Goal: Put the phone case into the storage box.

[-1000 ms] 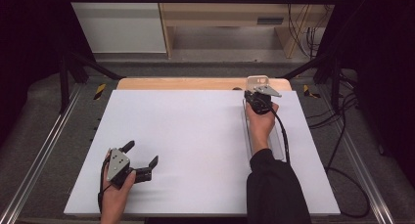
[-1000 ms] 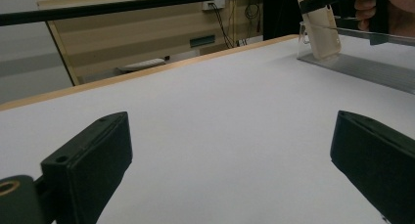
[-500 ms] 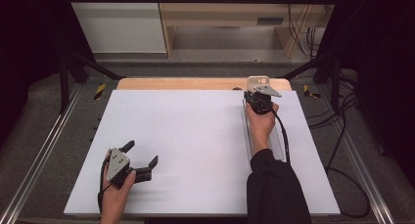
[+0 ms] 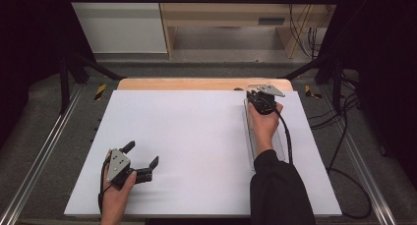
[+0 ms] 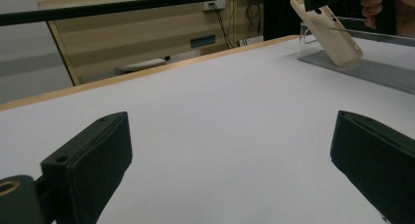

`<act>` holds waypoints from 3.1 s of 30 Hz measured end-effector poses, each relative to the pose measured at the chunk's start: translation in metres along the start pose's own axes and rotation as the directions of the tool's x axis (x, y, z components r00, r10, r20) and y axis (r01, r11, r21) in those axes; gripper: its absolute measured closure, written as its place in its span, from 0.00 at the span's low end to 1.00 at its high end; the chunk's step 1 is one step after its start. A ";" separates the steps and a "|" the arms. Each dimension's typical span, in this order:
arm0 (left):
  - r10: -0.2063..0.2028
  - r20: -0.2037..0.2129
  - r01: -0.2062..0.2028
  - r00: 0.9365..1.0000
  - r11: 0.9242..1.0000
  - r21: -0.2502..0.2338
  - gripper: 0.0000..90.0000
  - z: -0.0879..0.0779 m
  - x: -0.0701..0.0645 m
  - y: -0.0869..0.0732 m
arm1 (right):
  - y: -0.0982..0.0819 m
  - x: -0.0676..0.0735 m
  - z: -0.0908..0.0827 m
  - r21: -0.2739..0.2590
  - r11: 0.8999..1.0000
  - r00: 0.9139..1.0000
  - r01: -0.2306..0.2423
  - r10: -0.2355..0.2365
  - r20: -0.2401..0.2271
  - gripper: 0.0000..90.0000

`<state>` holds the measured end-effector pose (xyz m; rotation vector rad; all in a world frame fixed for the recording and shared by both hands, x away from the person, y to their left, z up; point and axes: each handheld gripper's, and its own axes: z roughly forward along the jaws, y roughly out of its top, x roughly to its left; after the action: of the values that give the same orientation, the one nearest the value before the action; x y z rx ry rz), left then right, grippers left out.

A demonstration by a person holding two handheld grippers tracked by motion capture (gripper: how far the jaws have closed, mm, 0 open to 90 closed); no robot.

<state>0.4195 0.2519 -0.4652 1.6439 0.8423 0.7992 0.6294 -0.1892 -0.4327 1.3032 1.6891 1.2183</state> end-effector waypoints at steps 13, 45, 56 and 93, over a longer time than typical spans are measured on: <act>-0.003 -0.002 0.003 1.000 1.000 0.001 0.02 0.000 0.000 0.000 | 0.008 -0.001 -0.010 -0.009 1.000 1.000 0.003 -0.003 0.005 0.72; -0.011 -0.005 0.011 1.000 1.000 0.000 0.02 0.001 0.002 0.000 | 0.022 0.003 -0.015 0.021 0.999 0.996 0.030 -0.031 0.085 0.20; -0.015 -0.003 0.015 1.000 1.000 0.001 0.02 0.003 0.002 0.000 | 0.024 0.003 -0.017 0.031 0.999 0.996 0.040 -0.043 0.084 0.10; -0.023 -0.006 0.023 1.000 1.000 0.000 0.02 0.005 0.004 -0.001 | 0.054 0.011 -0.044 -0.065 0.998 0.998 0.003 -0.007 -0.056 0.09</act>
<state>0.4254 0.2527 -0.4665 1.6299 0.8640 0.7883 0.6051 -0.1868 -0.3667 1.2357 1.6763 1.3075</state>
